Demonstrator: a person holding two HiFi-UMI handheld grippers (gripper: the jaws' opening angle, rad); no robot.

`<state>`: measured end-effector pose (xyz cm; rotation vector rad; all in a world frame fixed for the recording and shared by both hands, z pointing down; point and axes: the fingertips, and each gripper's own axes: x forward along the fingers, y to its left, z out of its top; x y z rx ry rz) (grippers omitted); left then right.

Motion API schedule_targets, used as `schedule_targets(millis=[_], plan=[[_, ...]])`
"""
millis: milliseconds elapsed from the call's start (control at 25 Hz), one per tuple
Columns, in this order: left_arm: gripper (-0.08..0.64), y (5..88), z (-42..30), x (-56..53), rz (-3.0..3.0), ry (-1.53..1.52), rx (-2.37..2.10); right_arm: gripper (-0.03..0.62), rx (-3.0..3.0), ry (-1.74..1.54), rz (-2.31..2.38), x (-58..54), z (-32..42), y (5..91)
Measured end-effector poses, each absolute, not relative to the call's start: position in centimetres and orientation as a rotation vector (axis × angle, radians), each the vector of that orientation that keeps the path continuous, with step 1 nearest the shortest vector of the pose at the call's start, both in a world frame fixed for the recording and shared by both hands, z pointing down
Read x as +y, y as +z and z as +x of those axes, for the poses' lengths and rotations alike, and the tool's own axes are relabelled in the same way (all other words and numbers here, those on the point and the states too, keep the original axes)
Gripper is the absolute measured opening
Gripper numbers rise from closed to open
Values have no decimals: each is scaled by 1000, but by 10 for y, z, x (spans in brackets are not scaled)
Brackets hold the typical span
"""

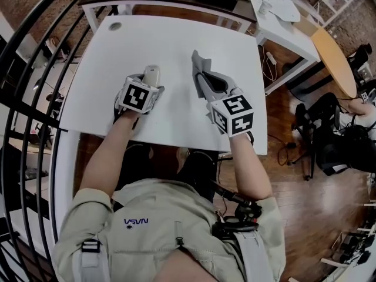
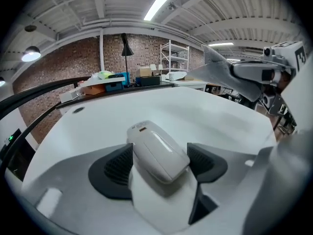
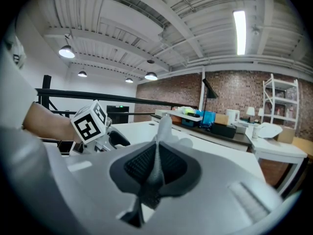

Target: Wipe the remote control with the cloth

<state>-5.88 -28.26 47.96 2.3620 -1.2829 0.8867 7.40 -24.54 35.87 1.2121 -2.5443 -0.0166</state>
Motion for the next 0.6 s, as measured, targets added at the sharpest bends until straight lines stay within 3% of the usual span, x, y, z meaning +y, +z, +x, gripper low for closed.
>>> schedule_targets(millis=[600], plan=[[308,449,-39,-271,2448,587,-1234,21,-2574,-31,1185,-241,68,356]])
